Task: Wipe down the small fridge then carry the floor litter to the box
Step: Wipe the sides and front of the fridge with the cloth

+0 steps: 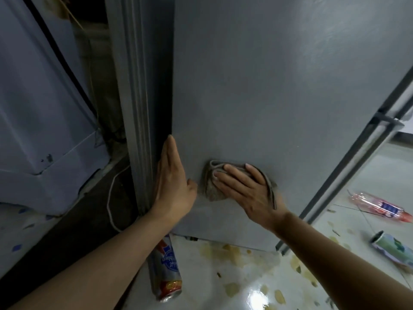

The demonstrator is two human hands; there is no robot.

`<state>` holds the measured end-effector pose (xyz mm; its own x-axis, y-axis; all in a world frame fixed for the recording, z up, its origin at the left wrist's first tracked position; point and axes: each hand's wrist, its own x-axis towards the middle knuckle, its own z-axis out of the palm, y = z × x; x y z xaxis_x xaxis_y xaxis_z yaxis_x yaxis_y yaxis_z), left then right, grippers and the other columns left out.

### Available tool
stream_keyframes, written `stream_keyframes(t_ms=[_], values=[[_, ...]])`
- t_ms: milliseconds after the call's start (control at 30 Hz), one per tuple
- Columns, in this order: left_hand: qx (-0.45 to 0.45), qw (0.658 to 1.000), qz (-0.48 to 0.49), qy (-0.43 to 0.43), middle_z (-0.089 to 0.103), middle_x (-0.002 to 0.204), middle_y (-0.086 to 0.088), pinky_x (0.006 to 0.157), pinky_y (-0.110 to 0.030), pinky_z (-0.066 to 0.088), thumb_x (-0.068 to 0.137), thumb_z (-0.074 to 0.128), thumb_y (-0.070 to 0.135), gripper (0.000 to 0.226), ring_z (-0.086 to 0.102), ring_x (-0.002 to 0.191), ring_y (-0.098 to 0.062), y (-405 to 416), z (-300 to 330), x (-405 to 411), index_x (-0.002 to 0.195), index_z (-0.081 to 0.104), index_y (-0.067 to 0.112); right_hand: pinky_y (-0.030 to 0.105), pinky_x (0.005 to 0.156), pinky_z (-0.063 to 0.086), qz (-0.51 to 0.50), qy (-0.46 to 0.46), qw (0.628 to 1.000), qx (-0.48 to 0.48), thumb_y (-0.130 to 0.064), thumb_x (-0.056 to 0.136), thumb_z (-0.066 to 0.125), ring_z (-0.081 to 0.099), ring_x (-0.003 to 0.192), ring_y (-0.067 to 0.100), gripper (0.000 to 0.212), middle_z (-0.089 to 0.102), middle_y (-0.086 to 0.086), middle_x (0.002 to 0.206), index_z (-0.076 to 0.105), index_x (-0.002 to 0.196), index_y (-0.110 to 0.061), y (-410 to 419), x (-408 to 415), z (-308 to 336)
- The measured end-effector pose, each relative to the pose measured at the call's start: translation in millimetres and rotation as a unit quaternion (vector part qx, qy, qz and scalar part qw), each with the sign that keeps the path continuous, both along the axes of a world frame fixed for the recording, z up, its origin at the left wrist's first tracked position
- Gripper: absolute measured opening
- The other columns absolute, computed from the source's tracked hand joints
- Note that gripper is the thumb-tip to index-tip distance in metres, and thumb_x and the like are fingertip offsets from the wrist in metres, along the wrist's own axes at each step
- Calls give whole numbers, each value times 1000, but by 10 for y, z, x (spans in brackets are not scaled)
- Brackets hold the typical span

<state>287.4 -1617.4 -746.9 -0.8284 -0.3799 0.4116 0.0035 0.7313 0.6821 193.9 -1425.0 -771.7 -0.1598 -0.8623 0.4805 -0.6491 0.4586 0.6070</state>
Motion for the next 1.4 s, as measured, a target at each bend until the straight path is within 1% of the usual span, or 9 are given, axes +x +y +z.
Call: stream_keyframes(t_ms=[167,333,500,633,933,1067,1133,1233,1400], values=[[-166,984,7,57,1,157,-11,111,-54,24,68,68,5,102,12,141,-34,229,68,53,149,7,14,48,110,21,-8,44,984,-172,-7,96,28,35,137,26,46,41,6,145,47,137,-14,343,-151,665],[-288,955,-40,61,-5,158,3,108,-54,4,65,66,1,110,-2,145,-21,502,90,-192,149,0,27,51,115,9,-61,54,971,-225,-16,94,41,13,145,25,55,20,3,155,27,147,-20,604,-288,606],[-314,949,-8,18,-17,157,7,109,-57,14,64,67,4,113,-12,144,-21,554,16,-257,149,-3,30,46,114,10,-72,14,992,-98,-17,92,38,17,145,21,53,27,-2,152,32,145,-22,880,-154,-202],[-326,945,3,-13,-23,155,8,110,-57,14,66,70,9,115,-16,143,-20,571,70,-221,148,-8,31,42,113,17,-54,7,998,-34,-10,92,34,26,141,19,51,34,-4,149,40,142,-20,1012,-87,-136],[-337,941,21,-13,-32,150,8,110,-59,9,67,73,14,121,-19,143,-23,599,20,-272,145,-18,30,44,119,8,-109,21,968,-223,-9,92,44,4,146,23,60,13,4,156,21,147,-13,1267,-234,249],[-338,941,23,-12,-32,151,7,111,-59,7,67,74,17,123,-19,143,-24,604,1,-278,145,-19,30,40,118,4,-149,-30,985,-83,-11,85,31,-10,146,24,72,12,7,155,0,150,-10,1391,-43,-350],[-341,940,26,-17,-34,150,7,111,-59,5,67,74,18,123,-21,142,-23,612,0,-286,145,-20,30,39,117,8,-141,-25,989,-46,-12,86,31,2,146,25,69,21,5,152,6,150,-9,1478,-29,-322],[-345,938,28,-12,-30,152,4,110,-60,5,68,74,19,120,-20,143,-25,616,-17,-302,146,-17,28,40,116,15,-113,-22,986,-118,-12,91,34,28,140,30,54,26,8,150,28,144,-6,1491,-43,3],[-348,937,34,5,-16,157,-3,108,-63,6,63,79,19,122,-14,144,-28,571,-78,-354,149,-7,24,42,119,10,-132,11,944,-303,-13,96,39,10,143,28,52,21,19,151,23,144,-2,1363,-190,357]])
